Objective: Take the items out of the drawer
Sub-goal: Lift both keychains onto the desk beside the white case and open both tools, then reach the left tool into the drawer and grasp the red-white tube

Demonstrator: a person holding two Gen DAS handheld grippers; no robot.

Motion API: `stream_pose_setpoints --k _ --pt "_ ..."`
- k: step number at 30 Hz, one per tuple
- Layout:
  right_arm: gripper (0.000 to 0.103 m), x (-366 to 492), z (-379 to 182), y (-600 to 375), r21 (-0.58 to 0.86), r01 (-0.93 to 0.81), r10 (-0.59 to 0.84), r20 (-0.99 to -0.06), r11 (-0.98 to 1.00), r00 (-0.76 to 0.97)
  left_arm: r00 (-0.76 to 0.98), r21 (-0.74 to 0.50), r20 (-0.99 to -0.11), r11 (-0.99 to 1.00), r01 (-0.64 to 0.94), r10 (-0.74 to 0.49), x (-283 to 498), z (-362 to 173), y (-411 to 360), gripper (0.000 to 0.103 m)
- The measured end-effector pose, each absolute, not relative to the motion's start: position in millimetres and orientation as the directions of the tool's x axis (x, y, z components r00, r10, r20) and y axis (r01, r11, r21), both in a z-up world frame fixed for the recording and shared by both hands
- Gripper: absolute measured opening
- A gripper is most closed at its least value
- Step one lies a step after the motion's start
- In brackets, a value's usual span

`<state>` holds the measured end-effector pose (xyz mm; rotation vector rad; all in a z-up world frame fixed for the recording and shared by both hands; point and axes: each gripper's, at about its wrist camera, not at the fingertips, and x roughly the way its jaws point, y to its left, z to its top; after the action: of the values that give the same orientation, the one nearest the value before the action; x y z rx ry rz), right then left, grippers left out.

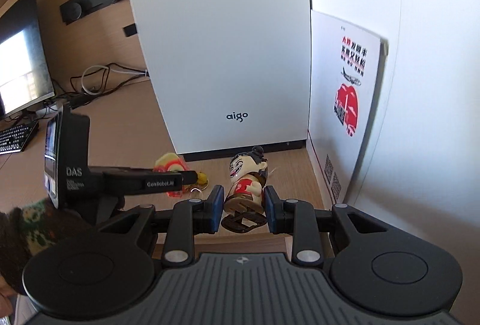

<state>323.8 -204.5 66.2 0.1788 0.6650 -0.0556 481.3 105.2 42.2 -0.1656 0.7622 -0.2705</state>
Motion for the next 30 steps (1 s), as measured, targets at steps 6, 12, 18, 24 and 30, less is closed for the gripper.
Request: stream_pose_setpoints --k 6,12,18,24,30 --pt "0.028 360.3 49.9 -200.8 0.179 0.087 0.043 -0.616 0.980 0.786 0.779 -0.278 -0.563 0.951 0.137 -0.276 457.7 81.9 143.8 0.046" --pt "0.028 418.4 18.0 -191.1 0.182 0.059 0.070 -0.629 0.982 0.774 0.747 -0.273 -0.599 0.950 0.150 -0.290 408.0 93.7 177.2 0.046" --pt "0.035 424.5 6.6 -188.6 0.183 0.047 0.090 -0.670 0.982 0.737 0.604 -0.268 -0.707 0.929 0.255 -0.369 353.0 67.1 188.7 0.046" --pt "0.037 383.2 10.3 -188.2 0.215 0.057 0.109 -0.685 0.975 0.720 0.423 -0.218 -0.830 0.910 0.353 -0.363 319.1 25.4 174.6 0.046" --pt "0.040 347.6 5.1 -184.1 0.205 0.056 0.115 -0.733 0.977 0.670 0.170 -0.286 -0.909 0.865 0.413 -0.382 322.6 -10.1 157.4 0.046"
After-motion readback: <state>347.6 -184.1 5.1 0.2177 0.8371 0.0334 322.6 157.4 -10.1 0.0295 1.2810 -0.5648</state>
